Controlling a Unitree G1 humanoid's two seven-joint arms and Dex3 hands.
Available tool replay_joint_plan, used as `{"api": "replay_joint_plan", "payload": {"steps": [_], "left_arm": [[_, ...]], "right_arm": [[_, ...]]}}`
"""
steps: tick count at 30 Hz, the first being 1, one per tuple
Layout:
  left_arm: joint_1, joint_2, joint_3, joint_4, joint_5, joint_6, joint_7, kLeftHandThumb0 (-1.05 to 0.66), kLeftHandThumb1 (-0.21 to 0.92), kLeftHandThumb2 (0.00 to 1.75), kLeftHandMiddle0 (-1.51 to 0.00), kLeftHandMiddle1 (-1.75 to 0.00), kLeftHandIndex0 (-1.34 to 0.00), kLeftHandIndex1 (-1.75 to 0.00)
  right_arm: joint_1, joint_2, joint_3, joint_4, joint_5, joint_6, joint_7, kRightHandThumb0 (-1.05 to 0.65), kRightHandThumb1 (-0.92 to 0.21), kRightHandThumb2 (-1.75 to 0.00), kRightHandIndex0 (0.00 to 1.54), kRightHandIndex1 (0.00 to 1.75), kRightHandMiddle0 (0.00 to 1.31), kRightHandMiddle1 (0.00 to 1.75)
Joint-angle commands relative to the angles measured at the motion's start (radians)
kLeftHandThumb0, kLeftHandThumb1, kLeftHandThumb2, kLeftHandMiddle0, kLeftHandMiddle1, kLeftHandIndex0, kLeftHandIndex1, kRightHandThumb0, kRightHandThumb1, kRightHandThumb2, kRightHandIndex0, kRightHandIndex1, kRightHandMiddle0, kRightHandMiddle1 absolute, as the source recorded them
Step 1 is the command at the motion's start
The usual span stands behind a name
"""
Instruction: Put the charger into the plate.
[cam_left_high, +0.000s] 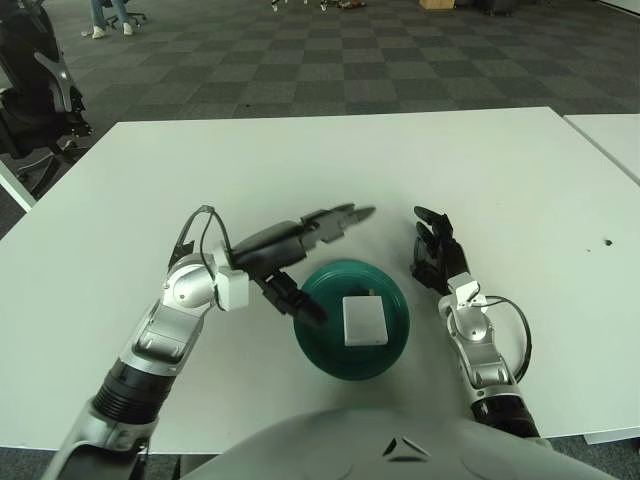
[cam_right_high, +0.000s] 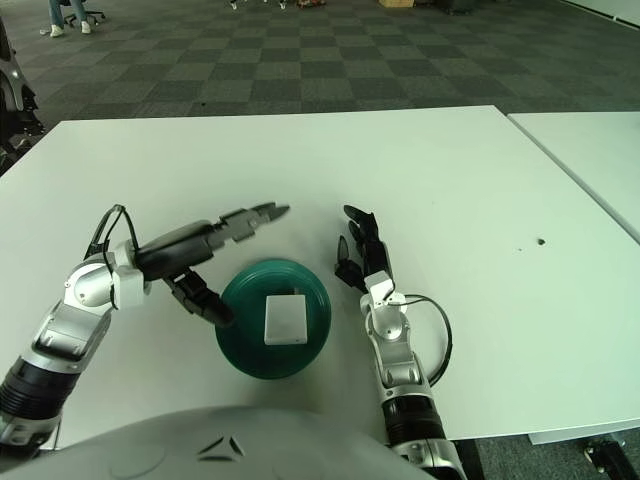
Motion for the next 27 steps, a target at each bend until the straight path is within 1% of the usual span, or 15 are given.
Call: {"api": "replay_joint_plan", "payload": {"steps": [1,2,3,5,6,8,9,13,16,19,24,27], "left_arm": [[0.065,-0.157,0.081,0.096,-0.082,0.001,0.185,-1.05,0.92,0.48,0.00,0.00,0.00,0.00],[0.107,-0.209,0.091,0.061,-0.120,0.009,0.228,-1.05,0.92,0.49,0.00,0.00,0.00,0.00],[0.153,-0.255,0.103,0.033,-0.154,0.021,0.267,-1.05,0.92,0.56,0.00,0.00,0.00,0.00],[0.201,-0.301,0.114,0.005,-0.185,0.035,0.309,-1.05,0.92,0.68,0.00,0.00,0.00,0.00],[0.228,-0.309,0.120,0.011,-0.187,0.045,0.321,-1.05,0.92,0.70,0.00,0.00,0.00,0.00],[0.271,-0.314,0.128,0.033,-0.185,0.063,0.333,-1.05,0.92,0.82,0.00,0.00,-0.01,-0.01],[0.282,-0.316,0.129,0.036,-0.184,0.068,0.336,-1.05,0.92,0.84,0.00,0.00,-0.02,-0.01],[0.315,-0.285,0.140,0.036,-0.187,0.151,0.324,-1.05,0.92,0.95,0.00,0.00,-0.04,-0.03],[0.332,-0.268,0.157,0.052,-0.190,0.196,0.324,-1.05,0.92,1.00,0.00,0.00,-0.04,-0.04],[0.358,-0.274,0.163,0.037,-0.180,0.237,0.346,-1.05,0.92,1.03,0.00,0.00,-0.05,-0.05],[0.391,-0.297,0.163,0.029,-0.146,0.251,0.402,-1.05,0.92,1.06,0.00,0.00,-0.01,-0.21],[0.408,-0.319,0.158,0.041,-0.104,0.230,0.453,-1.04,0.92,1.06,-0.01,-0.01,0.00,-0.28]], "right_arm": [[0.122,-0.005,-0.007,0.211,0.026,0.157,0.041,-0.61,-0.92,-0.87,0.25,0.00,0.00,0.65],[0.122,-0.005,-0.007,0.212,0.027,0.157,0.042,-0.61,-0.92,-0.87,0.25,0.00,0.00,0.65],[0.122,-0.006,-0.008,0.212,0.028,0.158,0.043,-0.61,-0.92,-0.87,0.25,0.00,0.00,0.65],[0.123,-0.007,-0.009,0.212,0.029,0.159,0.046,-0.61,-0.92,-0.87,0.25,0.00,0.00,0.65],[0.124,-0.007,-0.010,0.211,0.030,0.159,0.047,-0.62,-0.92,-0.87,0.25,0.00,0.00,0.65],[0.127,-0.008,-0.011,0.208,0.032,0.159,0.048,-0.61,-0.92,-0.86,0.24,0.00,0.00,0.64],[0.129,-0.009,-0.011,0.207,0.032,0.159,0.048,-0.61,-0.92,-0.86,0.24,0.00,0.00,0.64],[0.134,-0.011,-0.009,0.200,0.029,0.160,0.050,-0.61,-0.92,-0.86,0.25,0.00,0.00,0.64],[0.140,-0.017,-0.004,0.194,0.027,0.156,0.054,-0.62,-0.92,-0.87,0.25,0.00,0.00,0.65],[0.144,-0.022,-0.002,0.189,0.030,0.152,0.060,-0.63,-0.92,-0.88,0.25,0.00,0.00,0.65],[0.152,-0.023,-0.006,0.180,0.042,0.150,0.068,-0.64,-0.92,-0.88,0.25,0.00,0.00,0.65],[0.156,-0.024,-0.006,0.179,0.046,0.147,0.070,-0.65,-0.92,-0.88,0.25,0.00,0.00,0.64]]}}
